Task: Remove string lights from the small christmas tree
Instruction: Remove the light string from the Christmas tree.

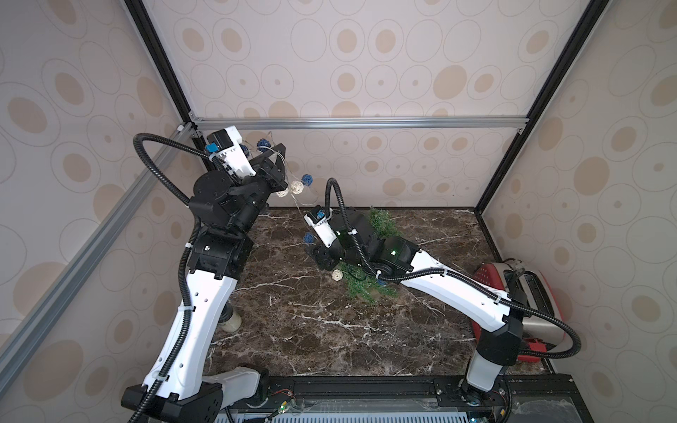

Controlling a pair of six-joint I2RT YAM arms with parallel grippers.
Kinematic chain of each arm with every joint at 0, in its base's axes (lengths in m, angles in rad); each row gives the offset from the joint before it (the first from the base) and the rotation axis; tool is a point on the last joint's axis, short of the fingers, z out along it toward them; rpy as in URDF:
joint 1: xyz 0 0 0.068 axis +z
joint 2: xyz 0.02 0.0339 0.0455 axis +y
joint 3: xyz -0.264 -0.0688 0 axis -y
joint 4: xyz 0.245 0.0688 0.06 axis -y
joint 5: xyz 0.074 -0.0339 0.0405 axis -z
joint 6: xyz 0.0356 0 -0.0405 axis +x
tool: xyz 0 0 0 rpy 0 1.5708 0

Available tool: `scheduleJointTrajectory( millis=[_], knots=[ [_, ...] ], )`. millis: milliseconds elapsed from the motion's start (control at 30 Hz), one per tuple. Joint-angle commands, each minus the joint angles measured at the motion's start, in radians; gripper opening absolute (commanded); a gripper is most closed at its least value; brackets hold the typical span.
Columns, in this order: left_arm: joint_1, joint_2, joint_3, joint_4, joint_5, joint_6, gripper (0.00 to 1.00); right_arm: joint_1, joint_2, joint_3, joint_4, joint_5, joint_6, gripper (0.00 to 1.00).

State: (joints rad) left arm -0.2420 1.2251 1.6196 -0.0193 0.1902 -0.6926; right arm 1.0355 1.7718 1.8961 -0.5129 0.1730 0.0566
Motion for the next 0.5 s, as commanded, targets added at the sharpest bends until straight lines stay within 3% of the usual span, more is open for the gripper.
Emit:
scheduleJointTrajectory(
  millis=[0,133,233,467],
  knots=[
    [0.005,-0.004,0.047,0.022,0.015,-0.013,0.0,-0.011,-0.003,-0.001,-0.003,0.01,0.02,0.65],
    [0.004,0.002,0.062,0.022,0.005,-0.009,0.0,-0.011,0.006,0.006,-0.008,-0.023,0.027,0.6],
    [0.006,0.015,0.089,0.017,0.008,-0.011,0.0,-0.01,0.017,0.014,-0.009,-0.03,0.03,0.5],
    [0.004,0.014,0.107,0.006,0.006,-0.004,0.0,-0.011,0.008,0.04,-0.005,-0.026,0.01,0.04]
  ],
)
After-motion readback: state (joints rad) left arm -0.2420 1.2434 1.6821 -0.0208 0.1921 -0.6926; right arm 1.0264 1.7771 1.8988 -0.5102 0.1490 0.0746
